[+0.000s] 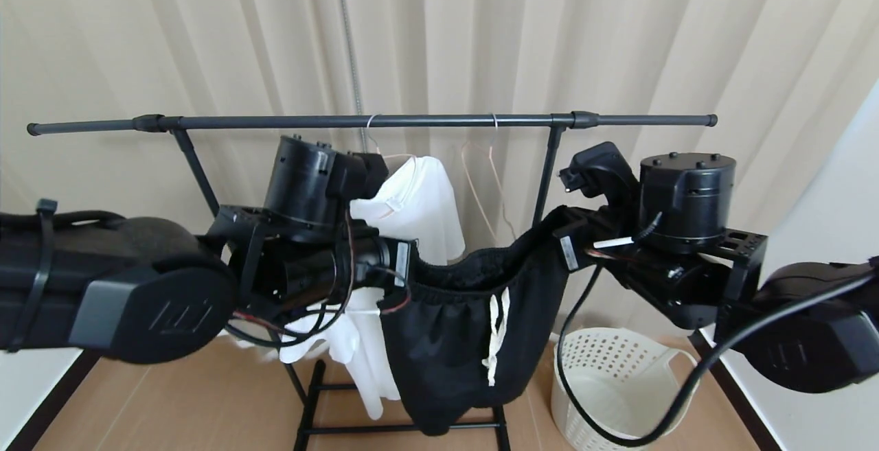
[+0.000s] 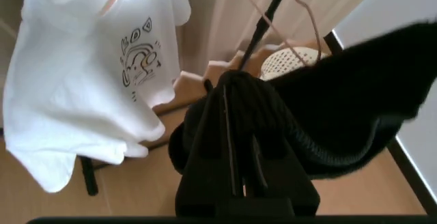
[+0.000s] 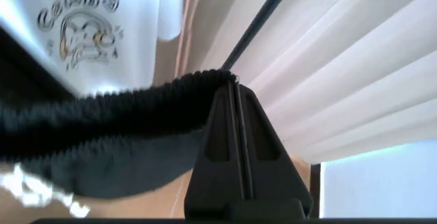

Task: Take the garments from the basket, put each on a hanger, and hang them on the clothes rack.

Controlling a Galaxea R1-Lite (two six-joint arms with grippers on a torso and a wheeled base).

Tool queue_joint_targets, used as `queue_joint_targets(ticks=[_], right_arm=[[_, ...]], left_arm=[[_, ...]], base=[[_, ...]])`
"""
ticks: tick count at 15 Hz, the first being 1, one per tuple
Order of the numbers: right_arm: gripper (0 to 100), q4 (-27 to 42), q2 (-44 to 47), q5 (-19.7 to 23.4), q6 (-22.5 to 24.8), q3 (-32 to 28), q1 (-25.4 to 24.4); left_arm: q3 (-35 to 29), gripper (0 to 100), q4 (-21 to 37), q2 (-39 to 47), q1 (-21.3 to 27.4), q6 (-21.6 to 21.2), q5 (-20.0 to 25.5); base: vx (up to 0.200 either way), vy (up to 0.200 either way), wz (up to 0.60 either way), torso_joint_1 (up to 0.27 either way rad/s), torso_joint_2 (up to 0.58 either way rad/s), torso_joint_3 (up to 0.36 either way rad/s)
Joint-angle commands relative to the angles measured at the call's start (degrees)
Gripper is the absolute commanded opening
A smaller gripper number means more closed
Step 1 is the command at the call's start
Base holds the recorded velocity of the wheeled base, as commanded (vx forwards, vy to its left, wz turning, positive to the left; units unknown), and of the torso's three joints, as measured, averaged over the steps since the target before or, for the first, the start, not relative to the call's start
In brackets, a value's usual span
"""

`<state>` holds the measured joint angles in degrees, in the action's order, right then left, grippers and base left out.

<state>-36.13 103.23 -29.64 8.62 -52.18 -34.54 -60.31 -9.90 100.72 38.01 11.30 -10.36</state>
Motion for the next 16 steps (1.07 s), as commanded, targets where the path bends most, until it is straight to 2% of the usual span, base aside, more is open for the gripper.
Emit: queue_joint_targets(ticks=[1, 5, 7, 8, 9, 11, 14, 16], right_arm=[[0, -0.9, 6.8, -2.0, -4.6, -6.3, 0.1], [0, -0.9, 11.4, -4.7, -10.8, -12.2, -1.1], [0, -0.9, 12.7, -5.9, -12.7, -14.1, -2.1], [0, -0.9, 13.1, -6.0, -13.5, -14.6, -2.2], [0, -0.9, 13.2, -6.0, -14.5, -15.3, -2.5], [0, -0.9, 12.9, -6.0, -15.8, -15.6, -3.3], [0, -0.9, 12.4, -6.0, -15.8, -15.6, -3.3], [0, -0.8, 11.2, -6.2, -15.7, -15.5, -2.9]], left_arm=[[7.0, 0, -0.2, -2.6, 4.5, -0.1, 0.0], [8.2, 0, -0.4, 0.6, 12.7, 1.4, 0.0], [6.3, 0, -0.6, 3.9, 16.7, 5.2, 0.0], [4.8, 0, -0.9, 4.6, 17.3, 7.8, 0.2], [1.7, 0, -1.1, 6.7, 17.7, 12.2, -0.1], [-0.7, 0, -1.1, 7.5, 18.4, 15.7, 0.0], [-1.0, 0, -1.1, 7.7, 19.1, 16.6, -0.7], [-0.3, 0, -0.8, 7.4, 18.8, 16.6, -5.2]], base=[[0.000, 0.000, 0.00, 0.000, 0.00, 0.000], [0.000, 0.000, 0.00, 0.000, 0.00, 0.000], [0.000, 0.000, 0.00, 0.000, 0.00, 0.000], [0.000, 0.000, 0.00, 0.000, 0.00, 0.000], [0.000, 0.000, 0.00, 0.000, 0.00, 0.000], [0.000, 0.000, 0.00, 0.000, 0.00, 0.000], [0.000, 0.000, 0.00, 0.000, 0.00, 0.000], [0.000, 0.000, 0.00, 0.000, 0.00, 0.000]])
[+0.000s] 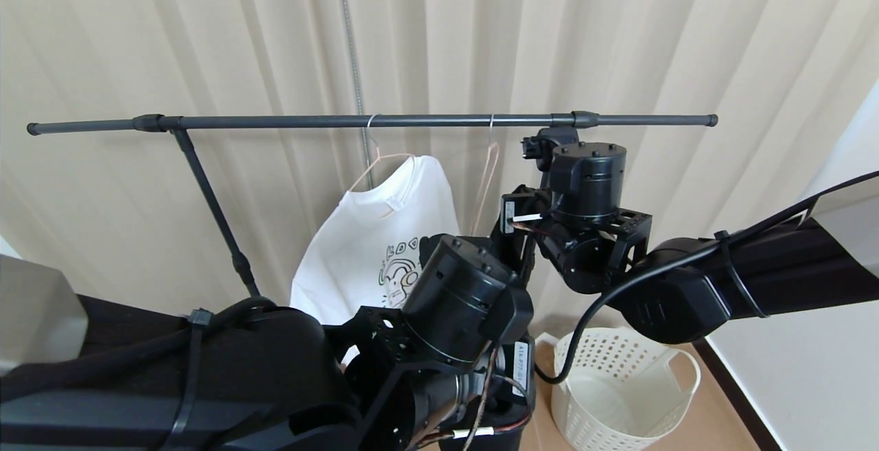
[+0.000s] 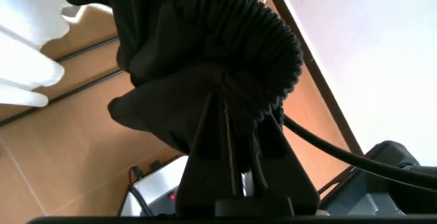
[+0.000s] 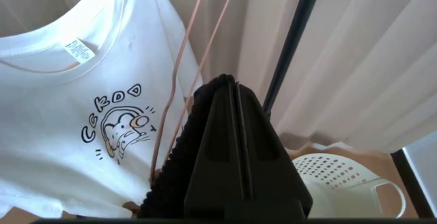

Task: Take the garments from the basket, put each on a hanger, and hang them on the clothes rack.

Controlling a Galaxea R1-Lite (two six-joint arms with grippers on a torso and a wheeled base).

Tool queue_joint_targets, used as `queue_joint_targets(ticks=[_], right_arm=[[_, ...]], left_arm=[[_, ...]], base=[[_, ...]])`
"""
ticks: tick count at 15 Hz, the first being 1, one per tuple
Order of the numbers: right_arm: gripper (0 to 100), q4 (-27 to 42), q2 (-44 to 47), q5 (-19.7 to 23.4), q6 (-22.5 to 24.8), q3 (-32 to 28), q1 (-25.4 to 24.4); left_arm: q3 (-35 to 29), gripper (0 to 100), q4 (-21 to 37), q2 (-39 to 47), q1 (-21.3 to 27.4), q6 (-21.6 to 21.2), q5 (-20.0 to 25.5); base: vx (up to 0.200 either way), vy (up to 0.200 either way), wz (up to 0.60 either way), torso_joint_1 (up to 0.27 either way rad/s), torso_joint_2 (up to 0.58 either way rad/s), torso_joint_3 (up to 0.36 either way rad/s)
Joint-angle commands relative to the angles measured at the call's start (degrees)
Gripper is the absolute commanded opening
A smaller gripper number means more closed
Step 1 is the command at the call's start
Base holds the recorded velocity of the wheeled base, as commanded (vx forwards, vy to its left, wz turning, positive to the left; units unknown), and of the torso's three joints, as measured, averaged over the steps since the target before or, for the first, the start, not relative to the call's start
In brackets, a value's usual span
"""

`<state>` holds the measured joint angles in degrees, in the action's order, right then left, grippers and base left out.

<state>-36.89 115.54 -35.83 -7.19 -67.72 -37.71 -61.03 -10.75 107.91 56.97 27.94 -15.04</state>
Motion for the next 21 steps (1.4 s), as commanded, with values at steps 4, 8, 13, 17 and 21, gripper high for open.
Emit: queue_joint_targets(ticks=[4, 8, 13, 17, 21], right_arm=[[0, 4.5, -5.3, -2.1, 0.3, 0.2, 2.1], [0, 11.4, -12.5, -2.5, 4.0, 3.7, 2.5], [0, 20.2, -17.7, -3.7, 4.4, 4.5, 1.1], [0, 26.0, -18.3, -3.0, 4.6, 4.4, 1.1], [0, 28.4, -17.6, -2.1, 6.0, 4.6, 2.8]], left_arm=[[2.4, 0, 0.2, -1.7, -4.8, -0.1, -5.3], [-0.2, 0, 0.2, -2.0, -8.6, -0.3, -9.0], [-8.3, 0, 0.3, 0.8, -14.8, -1.7, -9.1], [-15.5, 0, 2.8, 1.4, -16.0, -2.7, -9.0], [-19.7, 0, 2.9, 2.0, -16.3, -3.9, -9.0]], base=[[0.000, 0.000, 0.00, 0.000, 0.00, 0.000], [0.000, 0.000, 0.00, 0.000, 0.00, 0.000], [0.000, 0.000, 0.00, 0.000, 0.00, 0.000], [0.000, 0.000, 0.00, 0.000, 0.00, 0.000], [0.000, 0.000, 0.00, 0.000, 0.00, 0.000]])
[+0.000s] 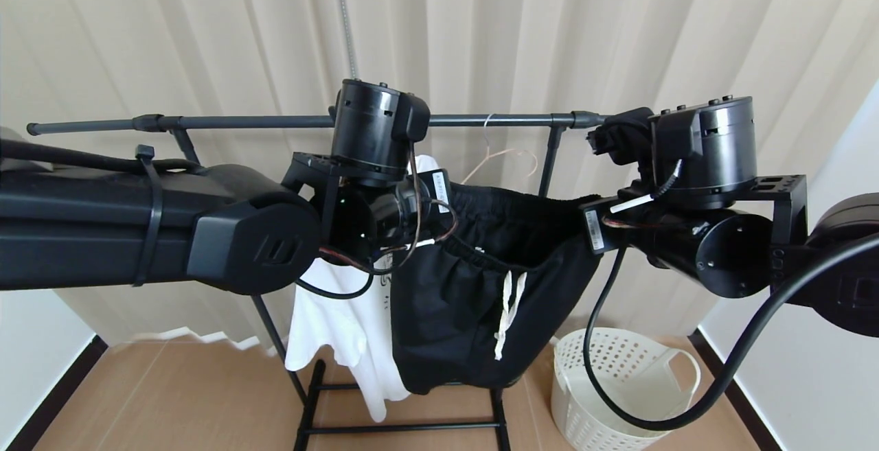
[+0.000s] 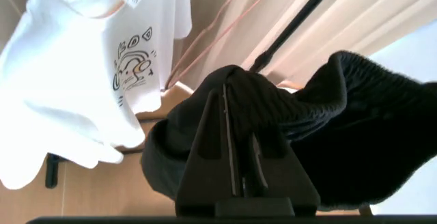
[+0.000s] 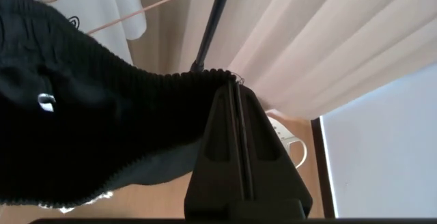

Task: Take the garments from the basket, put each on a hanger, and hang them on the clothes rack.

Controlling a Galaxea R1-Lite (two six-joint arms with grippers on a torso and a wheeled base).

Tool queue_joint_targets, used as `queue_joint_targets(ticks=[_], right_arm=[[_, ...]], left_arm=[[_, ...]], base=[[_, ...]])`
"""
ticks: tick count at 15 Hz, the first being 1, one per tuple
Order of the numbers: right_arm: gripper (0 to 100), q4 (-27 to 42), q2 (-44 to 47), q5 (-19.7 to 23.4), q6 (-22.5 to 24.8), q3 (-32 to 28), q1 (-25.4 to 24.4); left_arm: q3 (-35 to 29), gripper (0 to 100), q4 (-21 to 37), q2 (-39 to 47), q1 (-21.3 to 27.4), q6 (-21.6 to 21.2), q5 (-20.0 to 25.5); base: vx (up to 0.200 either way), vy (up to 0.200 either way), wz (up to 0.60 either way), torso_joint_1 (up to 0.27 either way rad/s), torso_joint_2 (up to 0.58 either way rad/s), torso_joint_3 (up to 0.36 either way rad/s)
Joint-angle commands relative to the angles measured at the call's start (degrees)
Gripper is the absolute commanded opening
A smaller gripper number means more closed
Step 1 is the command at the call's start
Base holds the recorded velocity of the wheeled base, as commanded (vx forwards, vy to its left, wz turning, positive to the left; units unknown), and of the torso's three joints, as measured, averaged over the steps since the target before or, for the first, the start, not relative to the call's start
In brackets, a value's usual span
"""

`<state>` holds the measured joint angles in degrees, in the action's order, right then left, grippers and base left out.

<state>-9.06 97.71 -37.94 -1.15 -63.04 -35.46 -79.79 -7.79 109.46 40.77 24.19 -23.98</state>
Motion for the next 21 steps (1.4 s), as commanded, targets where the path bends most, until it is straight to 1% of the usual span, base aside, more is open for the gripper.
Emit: queue_joint_targets(ticks=[1, 2, 6, 7, 10, 12, 13, 14, 15, 17, 18, 20, 21], right_arm=[[0, 0.9, 0.3, 0.0, 0.0, -0.1, 0.8], [0, 1.6, 0.9, 0.2, 0.4, 0.0, 1.4], [0, 2.0, 1.4, 0.5, 0.7, 0.2, 1.9], [100, 3.1, 1.3, 0.6, 1.2, 0.1, 2.0], [100, 6.2, 1.3, 0.6, 1.1, 0.2, 1.9], [100, 6.4, 0.8, 1.8, 2.8, 2.3, 1.9], [100, 5.6, 0.6, 3.7, 4.0, 3.8, 1.9], [100, 4.2, 0.5, 8.5, 4.0, 4.8, 1.8], [100, 2.0, 0.3, 14.8, 4.0, 6.1, 1.8], [100, -5.1, -0.9, 27.0, 4.1, 10.3, 1.8], [100, -7.6, -1.3, 29.9, 4.3, 11.6, 1.8], [100, -16.1, -0.9, 36.2, 4.3, 15.5, 1.8], [100, -17.8, -0.1, 36.6, 4.4, 16.4, 1.8]], left_arm=[[-1.2, 0, 0.0, 0.6, -0.1, -0.2, 0.1], [-2.7, 0, 0.0, 1.3, -0.1, -1.0, 0.0], [-4.7, 0, 0.0, 1.6, -0.1, -1.4, 0.0], [-4.8, 0, 0.0, 1.8, 0.0, -1.5, -0.1], [-5.8, 0, 0.0, 1.9, 0.1, -1.7, -0.2], [-7.0, 0, 0.1, 1.8, 0.1, -1.9, -0.2], [-7.0, 0, 0.1, 1.8, 0.3, -1.9, -0.3], [-6.7, 0, 0.1, 1.8, 0.5, -2.0, -0.3], [-6.5, 0, 0.1, 1.8, 0.7, -2.0, -0.3], [-5.5, 0, 0.1, 1.5, 1.2, -2.0, -0.3], [-5.3, 0, 0.1, 1.5, 1.3, -2.0, -0.3], [-4.8, 0, 0.1, 1.2, 2.0, -2.0, -0.3], [-4.8, 0, 0.1, 1.1, 2.1, -2.1, -0.3]], base=[[0.000, 0.000, 0.00, 0.000, 0.00, 0.000], [0.000, 0.000, 0.00, 0.000, 0.00, 0.000], [0.000, 0.000, 0.00, 0.000, 0.00, 0.000], [0.000, 0.000, 0.00, 0.000, 0.00, 0.000], [0.000, 0.000, 0.00, 0.000, 0.00, 0.000], [0.000, 0.000, 0.00, 0.000, 0.00, 0.000], [0.000, 0.000, 0.00, 0.000, 0.00, 0.000], [0.000, 0.000, 0.00, 0.000, 0.00, 0.000], [0.000, 0.000, 0.00, 0.000, 0.00, 0.000], [0.000, 0.000, 0.00, 0.000, 0.00, 0.000], [0.000, 0.000, 0.00, 0.000, 0.00, 0.000], [0.000, 0.000, 0.00, 0.000, 0.00, 0.000], [0.000, 0.000, 0.00, 0.000, 0.00, 0.000]])
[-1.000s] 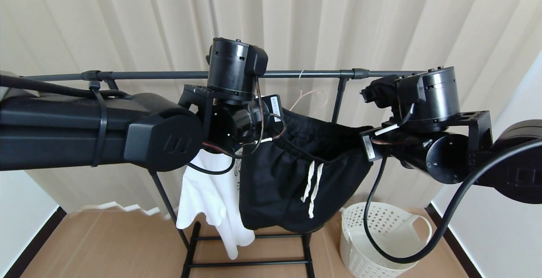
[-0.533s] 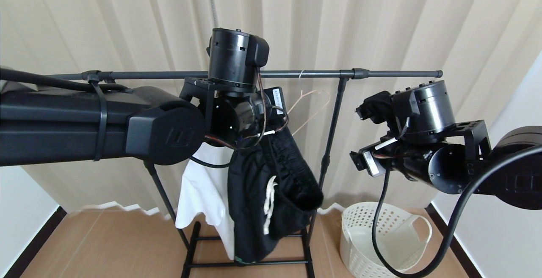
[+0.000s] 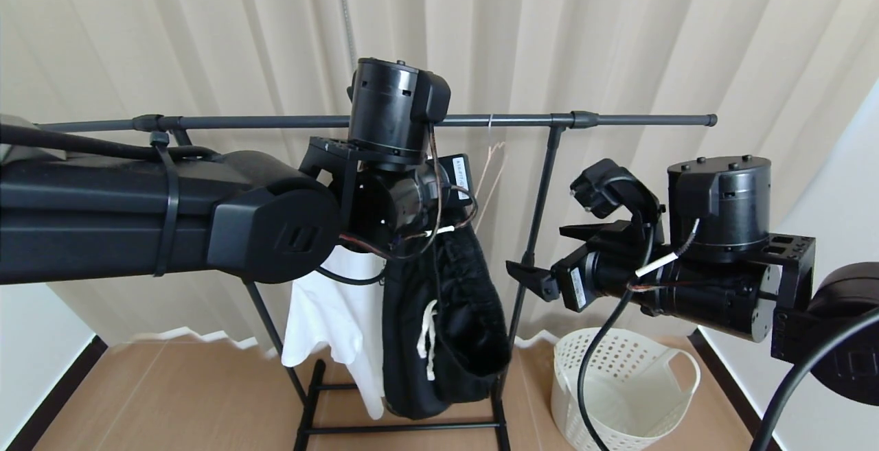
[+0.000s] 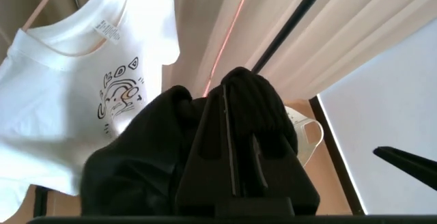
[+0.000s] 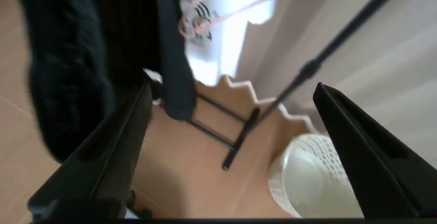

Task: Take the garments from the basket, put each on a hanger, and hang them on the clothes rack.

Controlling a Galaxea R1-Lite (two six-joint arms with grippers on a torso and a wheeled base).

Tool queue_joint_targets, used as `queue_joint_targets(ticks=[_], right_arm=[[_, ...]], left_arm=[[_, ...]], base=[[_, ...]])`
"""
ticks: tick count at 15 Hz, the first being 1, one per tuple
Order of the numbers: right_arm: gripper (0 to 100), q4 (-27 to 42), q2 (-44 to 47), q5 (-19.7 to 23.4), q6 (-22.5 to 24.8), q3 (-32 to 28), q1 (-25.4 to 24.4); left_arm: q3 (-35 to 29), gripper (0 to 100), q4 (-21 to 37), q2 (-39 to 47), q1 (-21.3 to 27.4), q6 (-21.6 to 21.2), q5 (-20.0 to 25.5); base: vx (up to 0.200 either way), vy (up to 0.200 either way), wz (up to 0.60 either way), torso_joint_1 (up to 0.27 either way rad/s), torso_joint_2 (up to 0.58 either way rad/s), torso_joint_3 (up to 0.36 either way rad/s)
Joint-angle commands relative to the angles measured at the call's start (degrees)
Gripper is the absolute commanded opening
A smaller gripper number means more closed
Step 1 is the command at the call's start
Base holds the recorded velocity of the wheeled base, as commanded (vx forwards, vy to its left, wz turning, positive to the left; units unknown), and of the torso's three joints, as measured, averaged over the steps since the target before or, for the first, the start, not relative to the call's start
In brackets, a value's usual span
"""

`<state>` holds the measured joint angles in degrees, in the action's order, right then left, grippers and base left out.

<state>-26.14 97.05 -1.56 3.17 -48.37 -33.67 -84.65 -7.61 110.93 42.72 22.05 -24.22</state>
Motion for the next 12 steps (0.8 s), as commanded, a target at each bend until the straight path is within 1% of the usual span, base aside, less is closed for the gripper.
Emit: queue_joint_targets(ticks=[1, 2, 6, 7, 10, 12], right_arm=[[100, -1.4, 1.1, 0.3, 0.1, 1.8, 0.0], [100, -2.3, 2.2, 0.3, 0.1, 1.9, 0.0], [100, -2.6, 6.7, -0.3, 1.0, 1.2, 0.1], [100, -2.6, 7.7, -0.6, 1.0, 1.0, 0.1], [100, -5.4, 11.0, -1.6, 1.0, 1.1, 0.2], [100, -5.5, 12.1, -2.7, 1.2, 1.1, 0.2]], left_arm=[[0.1, 0, 0.0, -0.4, 0.5, 0.0, 0.0], [0.1, 0, 0.0, -0.4, 1.0, 0.0, 0.0], [-0.4, 0, -0.1, -0.5, 2.2, 0.1, 0.0], [-0.4, 0, -0.1, -0.5, 2.4, 0.1, 0.0], [-0.3, 0, -0.1, -1.3, 2.9, 0.1, 0.0], [-0.1, 0, 0.0, -2.0, 3.0, 0.1, 0.0]], base=[[0.000, 0.000, 0.00, 0.000, 0.00, 0.000], [0.000, 0.000, 0.00, 0.000, 0.00, 0.000], [0.000, 0.000, 0.00, 0.000, 0.00, 0.000], [0.000, 0.000, 0.00, 0.000, 0.00, 0.000], [0.000, 0.000, 0.00, 0.000, 0.00, 0.000], [0.000, 0.000, 0.00, 0.000, 0.00, 0.000]])
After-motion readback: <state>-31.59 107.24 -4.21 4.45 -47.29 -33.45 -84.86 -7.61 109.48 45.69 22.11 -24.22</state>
